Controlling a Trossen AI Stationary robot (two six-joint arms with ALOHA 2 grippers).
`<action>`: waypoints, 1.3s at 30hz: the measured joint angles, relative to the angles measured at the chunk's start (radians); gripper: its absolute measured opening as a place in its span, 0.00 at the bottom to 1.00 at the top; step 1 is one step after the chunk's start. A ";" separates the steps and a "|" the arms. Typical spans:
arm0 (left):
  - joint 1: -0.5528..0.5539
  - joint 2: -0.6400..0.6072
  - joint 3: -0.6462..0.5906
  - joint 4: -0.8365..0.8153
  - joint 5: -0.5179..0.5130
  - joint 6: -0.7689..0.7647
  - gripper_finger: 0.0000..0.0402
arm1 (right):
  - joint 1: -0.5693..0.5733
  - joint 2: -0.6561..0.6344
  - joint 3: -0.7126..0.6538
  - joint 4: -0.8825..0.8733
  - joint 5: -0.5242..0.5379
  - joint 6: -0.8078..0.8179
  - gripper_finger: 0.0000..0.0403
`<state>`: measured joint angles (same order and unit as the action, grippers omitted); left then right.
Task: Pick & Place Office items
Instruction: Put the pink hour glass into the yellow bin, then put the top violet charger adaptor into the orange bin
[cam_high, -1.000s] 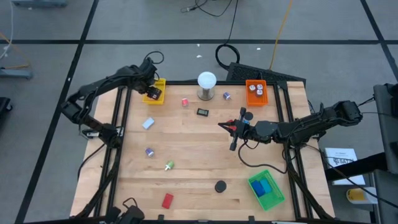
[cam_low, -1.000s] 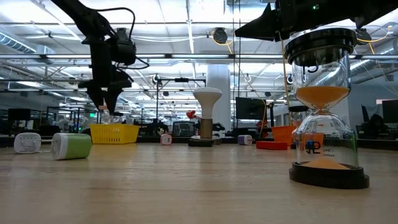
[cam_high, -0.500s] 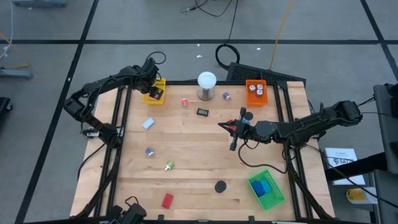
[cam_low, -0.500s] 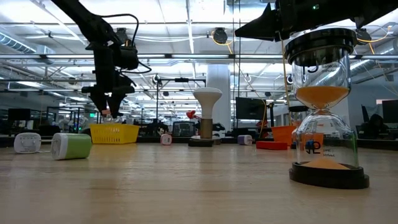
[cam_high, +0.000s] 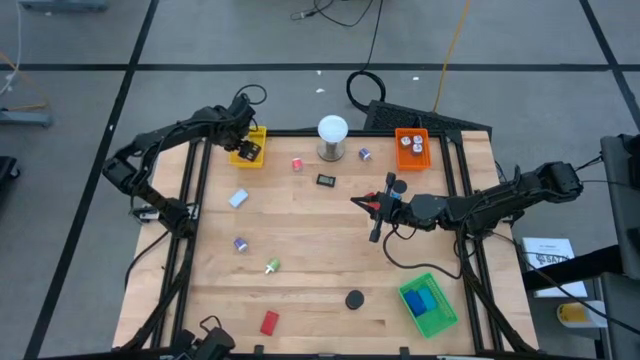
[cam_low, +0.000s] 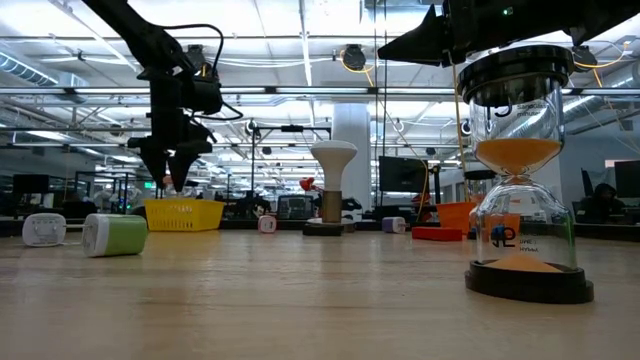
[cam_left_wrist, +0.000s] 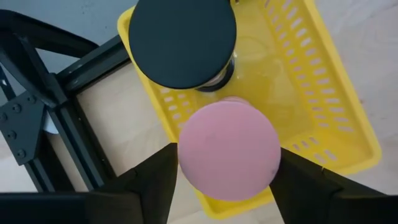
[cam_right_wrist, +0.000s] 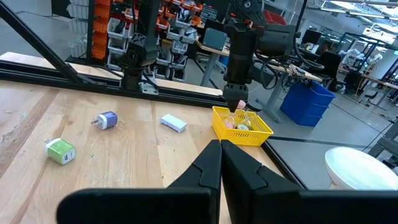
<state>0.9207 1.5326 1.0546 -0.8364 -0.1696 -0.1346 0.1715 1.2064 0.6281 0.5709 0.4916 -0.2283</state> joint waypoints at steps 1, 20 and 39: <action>0.000 0.000 0.000 -0.001 0.000 0.001 0.57 | 0.000 0.000 0.000 0.000 0.000 0.000 0.01; 0.000 -0.040 0.001 -0.040 0.004 0.042 0.73 | 0.000 0.000 0.000 0.000 0.000 0.000 0.01; -0.304 -0.639 -0.321 0.116 0.211 0.067 0.33 | 0.000 0.000 0.000 0.000 0.000 0.000 0.01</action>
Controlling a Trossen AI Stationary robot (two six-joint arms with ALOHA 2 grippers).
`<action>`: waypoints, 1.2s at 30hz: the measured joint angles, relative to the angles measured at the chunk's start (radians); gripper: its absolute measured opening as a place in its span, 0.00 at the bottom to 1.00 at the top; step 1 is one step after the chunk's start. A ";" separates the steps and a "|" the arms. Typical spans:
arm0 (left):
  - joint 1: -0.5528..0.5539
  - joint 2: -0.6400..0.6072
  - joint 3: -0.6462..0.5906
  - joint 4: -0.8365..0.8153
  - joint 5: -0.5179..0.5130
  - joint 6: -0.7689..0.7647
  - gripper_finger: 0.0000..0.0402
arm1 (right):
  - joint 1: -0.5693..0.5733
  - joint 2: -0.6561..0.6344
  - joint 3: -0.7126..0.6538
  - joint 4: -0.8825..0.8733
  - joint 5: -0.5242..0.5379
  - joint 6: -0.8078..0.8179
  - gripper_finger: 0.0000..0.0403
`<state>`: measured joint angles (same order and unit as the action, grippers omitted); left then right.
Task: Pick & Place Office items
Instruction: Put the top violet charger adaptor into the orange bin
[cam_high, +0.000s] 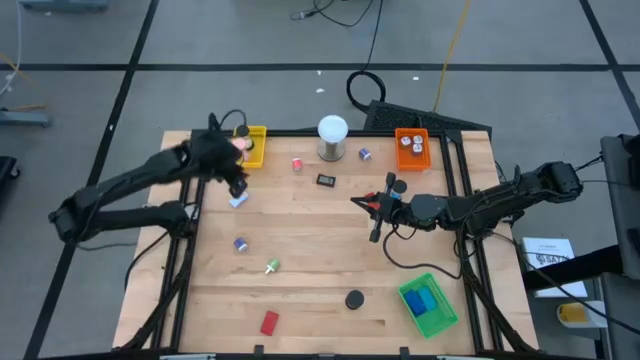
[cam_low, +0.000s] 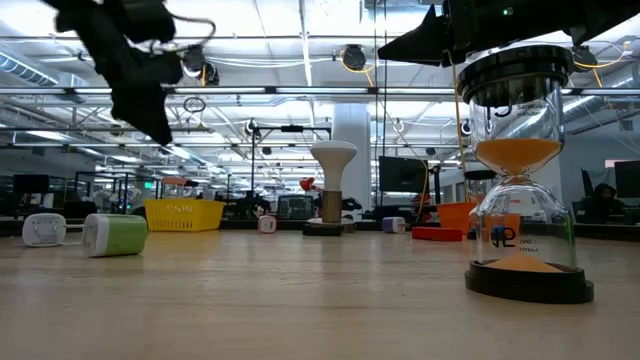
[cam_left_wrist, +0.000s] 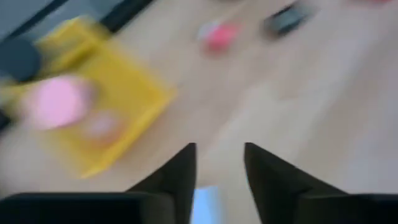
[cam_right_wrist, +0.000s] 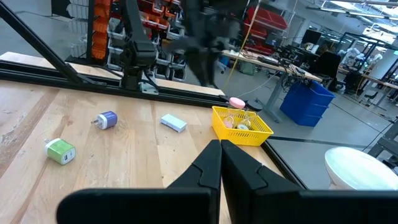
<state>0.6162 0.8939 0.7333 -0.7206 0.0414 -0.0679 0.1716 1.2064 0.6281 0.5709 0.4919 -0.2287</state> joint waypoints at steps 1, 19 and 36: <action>-0.021 -0.034 -0.040 0.064 0.040 -0.038 0.29 | 0.000 0.000 0.000 0.000 0.000 0.000 0.01; -0.336 0.201 -0.590 1.613 0.132 -0.010 0.04 | -0.001 -0.149 0.018 -0.377 0.124 0.219 0.01; -0.528 0.595 -0.325 1.592 -0.030 0.092 0.03 | 0.001 -0.161 0.106 -0.839 0.132 0.601 0.01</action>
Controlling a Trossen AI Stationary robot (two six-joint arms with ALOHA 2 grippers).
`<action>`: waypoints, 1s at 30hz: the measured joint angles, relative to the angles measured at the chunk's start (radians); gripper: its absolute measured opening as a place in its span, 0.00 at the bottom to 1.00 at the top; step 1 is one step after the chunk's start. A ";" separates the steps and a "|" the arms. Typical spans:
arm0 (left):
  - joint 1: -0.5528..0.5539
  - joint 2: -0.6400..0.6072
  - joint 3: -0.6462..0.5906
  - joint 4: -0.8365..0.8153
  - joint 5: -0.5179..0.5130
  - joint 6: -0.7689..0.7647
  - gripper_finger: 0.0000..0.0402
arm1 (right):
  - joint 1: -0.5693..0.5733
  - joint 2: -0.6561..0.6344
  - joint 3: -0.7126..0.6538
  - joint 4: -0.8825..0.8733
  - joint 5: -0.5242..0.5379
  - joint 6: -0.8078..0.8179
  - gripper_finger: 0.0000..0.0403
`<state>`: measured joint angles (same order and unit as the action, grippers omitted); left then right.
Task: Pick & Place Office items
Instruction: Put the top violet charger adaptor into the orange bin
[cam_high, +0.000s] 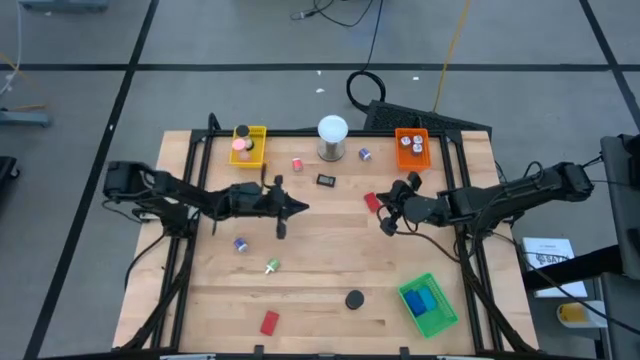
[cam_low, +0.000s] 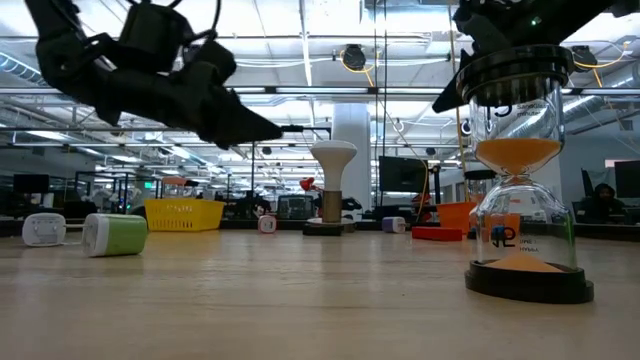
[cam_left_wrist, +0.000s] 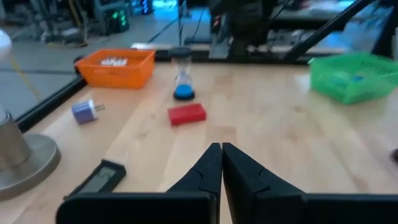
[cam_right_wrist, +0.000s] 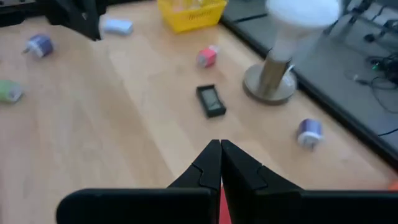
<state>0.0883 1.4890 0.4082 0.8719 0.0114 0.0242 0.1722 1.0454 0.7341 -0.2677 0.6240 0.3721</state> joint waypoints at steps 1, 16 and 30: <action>-0.005 0.019 0.012 -0.012 -0.021 0.000 0.02 | 0.000 0.012 0.000 0.005 -0.018 0.006 0.01; -0.067 0.216 0.070 -0.007 -0.125 -0.054 0.01 | -0.001 0.164 0.000 0.081 -0.076 -0.021 0.01; -0.283 0.075 0.071 -0.293 -0.286 -0.199 0.19 | -0.002 0.163 -0.033 0.139 -0.075 -0.046 0.01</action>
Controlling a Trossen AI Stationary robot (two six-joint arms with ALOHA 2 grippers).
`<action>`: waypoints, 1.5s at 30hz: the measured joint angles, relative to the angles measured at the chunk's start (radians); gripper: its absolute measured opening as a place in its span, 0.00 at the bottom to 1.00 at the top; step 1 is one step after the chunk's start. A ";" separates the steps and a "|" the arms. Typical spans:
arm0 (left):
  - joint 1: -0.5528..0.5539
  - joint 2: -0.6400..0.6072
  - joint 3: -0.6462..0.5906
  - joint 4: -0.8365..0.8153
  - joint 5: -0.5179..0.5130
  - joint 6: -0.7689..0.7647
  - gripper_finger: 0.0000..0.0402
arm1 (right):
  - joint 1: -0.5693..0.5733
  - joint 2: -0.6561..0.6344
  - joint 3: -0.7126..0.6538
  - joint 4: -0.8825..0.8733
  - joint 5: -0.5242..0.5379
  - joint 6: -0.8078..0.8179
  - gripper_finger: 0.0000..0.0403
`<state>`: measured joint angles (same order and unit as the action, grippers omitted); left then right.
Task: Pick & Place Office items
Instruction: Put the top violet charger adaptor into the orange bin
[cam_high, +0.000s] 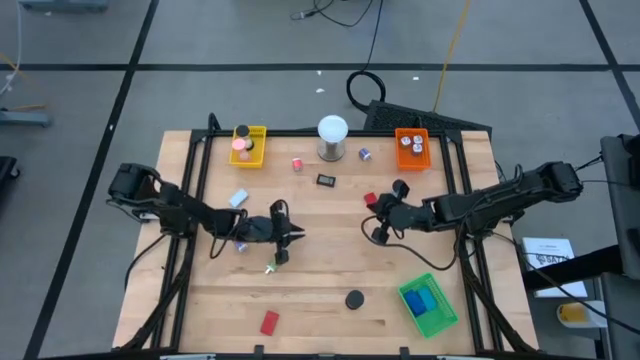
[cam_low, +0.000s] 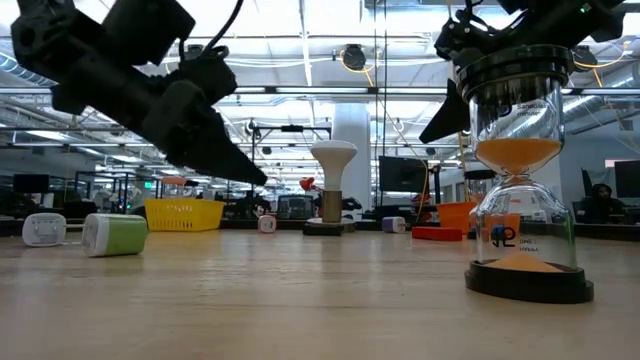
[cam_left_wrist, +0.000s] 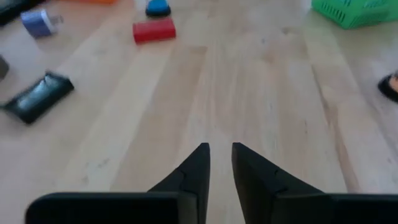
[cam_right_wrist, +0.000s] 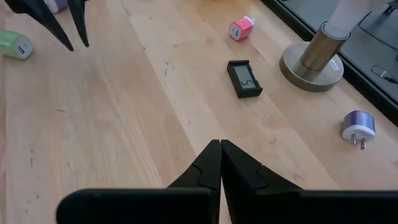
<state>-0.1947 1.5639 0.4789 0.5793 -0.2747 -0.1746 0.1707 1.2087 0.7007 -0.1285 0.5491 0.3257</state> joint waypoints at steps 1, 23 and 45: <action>-0.009 0.000 0.000 -0.011 -0.008 -0.014 0.20 | 0.000 0.000 -0.004 -0.001 0.000 0.001 0.01; 0.035 0.103 0.000 0.181 -0.128 0.053 0.20 | -0.476 0.025 0.106 -0.020 -0.170 -0.057 0.21; 0.028 0.203 0.000 0.306 -0.123 0.075 0.20 | -0.775 0.516 0.280 0.038 -0.340 -0.129 0.61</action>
<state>-0.1669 1.7668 0.4786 0.8848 -0.3981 -0.0994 -0.6047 1.7250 0.9809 -0.0906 0.2088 0.1963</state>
